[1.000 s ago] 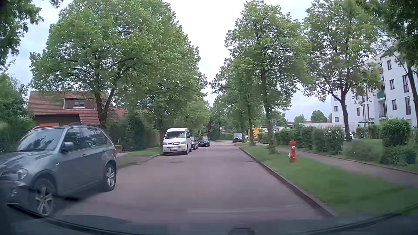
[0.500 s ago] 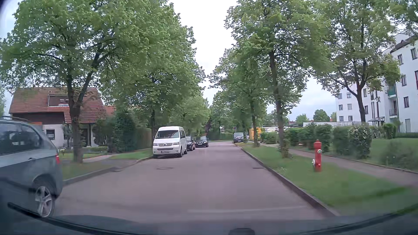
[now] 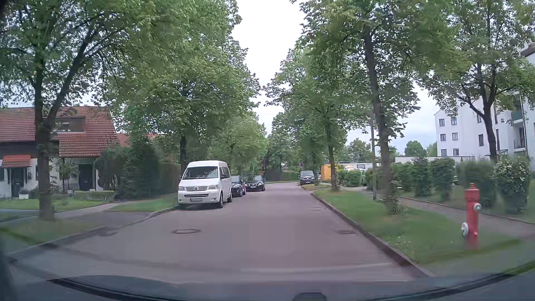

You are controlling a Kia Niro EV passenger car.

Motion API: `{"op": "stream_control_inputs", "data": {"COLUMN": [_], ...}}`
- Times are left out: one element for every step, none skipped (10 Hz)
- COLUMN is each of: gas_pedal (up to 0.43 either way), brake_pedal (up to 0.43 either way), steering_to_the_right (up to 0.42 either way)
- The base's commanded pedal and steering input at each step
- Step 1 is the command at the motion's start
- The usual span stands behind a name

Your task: Follow the waypoints while adhering to traffic rules and regulations

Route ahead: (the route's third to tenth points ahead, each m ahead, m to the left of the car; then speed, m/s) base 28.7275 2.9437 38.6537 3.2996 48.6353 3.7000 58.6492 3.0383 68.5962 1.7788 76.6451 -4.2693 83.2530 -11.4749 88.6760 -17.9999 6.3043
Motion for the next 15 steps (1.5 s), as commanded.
{"op": "stream_control_inputs", "data": {"gas_pedal": [0.150,0.150,0.150,0.150,0.150,0.150,0.150,0.150,0.150,0.150,0.150,0.150,0.138,0.138,0.138], "brake_pedal": [0.000,0.000,0.000,0.000,0.000,0.000,0.000,0.000,0.000,0.000,0.000,0.000,0.000,0.000,0.000], "steering_to_the_right": [-0.002,-0.002,-0.001,-0.001,0.000,0.000,0.001,0.002,0.003,0.003,0.003,0.003,0.004,0.005,0.006]}}
